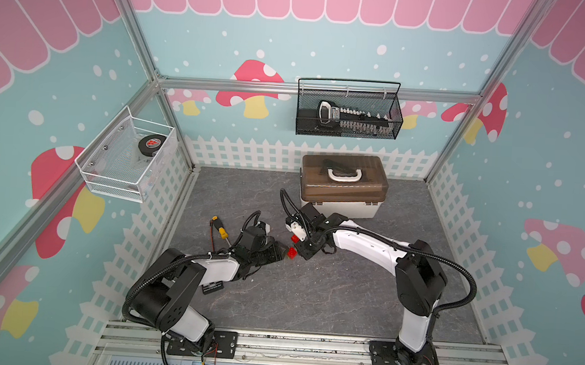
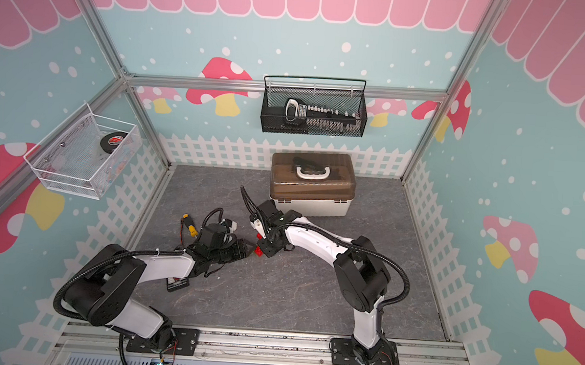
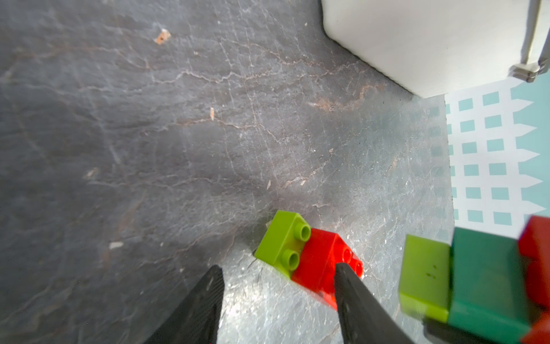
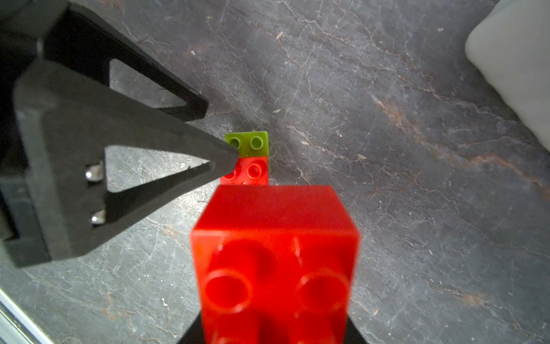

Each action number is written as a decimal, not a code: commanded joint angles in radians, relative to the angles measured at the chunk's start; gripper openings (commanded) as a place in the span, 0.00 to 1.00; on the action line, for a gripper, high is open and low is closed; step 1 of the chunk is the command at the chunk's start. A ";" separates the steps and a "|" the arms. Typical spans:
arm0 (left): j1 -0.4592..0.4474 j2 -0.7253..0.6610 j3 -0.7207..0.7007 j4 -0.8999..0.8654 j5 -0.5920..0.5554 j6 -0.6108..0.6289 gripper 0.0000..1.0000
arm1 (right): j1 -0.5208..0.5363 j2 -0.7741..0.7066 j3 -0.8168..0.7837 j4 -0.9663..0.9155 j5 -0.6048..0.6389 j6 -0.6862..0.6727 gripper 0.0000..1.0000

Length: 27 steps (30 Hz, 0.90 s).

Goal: Assemble the letter y with lego
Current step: Assemble the lego brick with the lego brick.

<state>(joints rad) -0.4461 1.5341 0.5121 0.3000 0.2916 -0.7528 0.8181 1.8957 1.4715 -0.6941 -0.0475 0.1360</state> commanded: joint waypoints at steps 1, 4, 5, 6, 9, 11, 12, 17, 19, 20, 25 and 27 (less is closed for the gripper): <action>0.007 0.020 -0.002 0.025 0.001 -0.006 0.60 | 0.005 0.039 0.035 -0.011 -0.024 -0.027 0.19; 0.007 0.024 -0.007 0.031 0.000 -0.007 0.59 | 0.011 0.053 0.048 -0.021 -0.025 -0.029 0.19; 0.007 0.024 -0.012 0.036 0.000 -0.009 0.59 | 0.013 0.056 0.051 -0.023 -0.026 -0.029 0.19; 0.007 0.024 -0.015 0.037 0.000 -0.010 0.59 | 0.013 0.059 0.052 -0.024 -0.020 -0.027 0.19; 0.007 0.027 -0.019 0.043 0.000 -0.011 0.59 | 0.015 0.066 0.060 -0.034 -0.019 -0.029 0.19; 0.007 0.029 -0.022 0.045 0.000 -0.012 0.59 | 0.018 0.065 0.062 -0.036 -0.023 -0.031 0.19; 0.007 0.031 -0.022 0.049 0.001 -0.013 0.58 | 0.021 0.066 0.061 -0.036 -0.023 -0.030 0.19; 0.007 0.030 -0.022 0.054 0.001 -0.017 0.58 | 0.030 0.075 0.071 -0.044 -0.024 -0.029 0.19; 0.007 0.030 -0.023 0.054 0.001 -0.017 0.58 | 0.033 0.081 0.080 -0.050 -0.024 -0.031 0.19; 0.007 0.030 -0.024 0.052 0.000 -0.016 0.58 | 0.035 0.085 0.084 -0.055 -0.020 -0.031 0.19; 0.007 0.025 -0.026 0.051 -0.002 -0.016 0.58 | 0.039 0.097 0.089 -0.081 -0.006 -0.038 0.19; 0.007 0.024 -0.026 0.051 -0.004 -0.014 0.58 | 0.039 0.097 0.087 -0.088 0.000 -0.038 0.19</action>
<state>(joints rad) -0.4461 1.5490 0.5034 0.3458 0.2958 -0.7555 0.8474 1.9778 1.5368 -0.7422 -0.0597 0.1211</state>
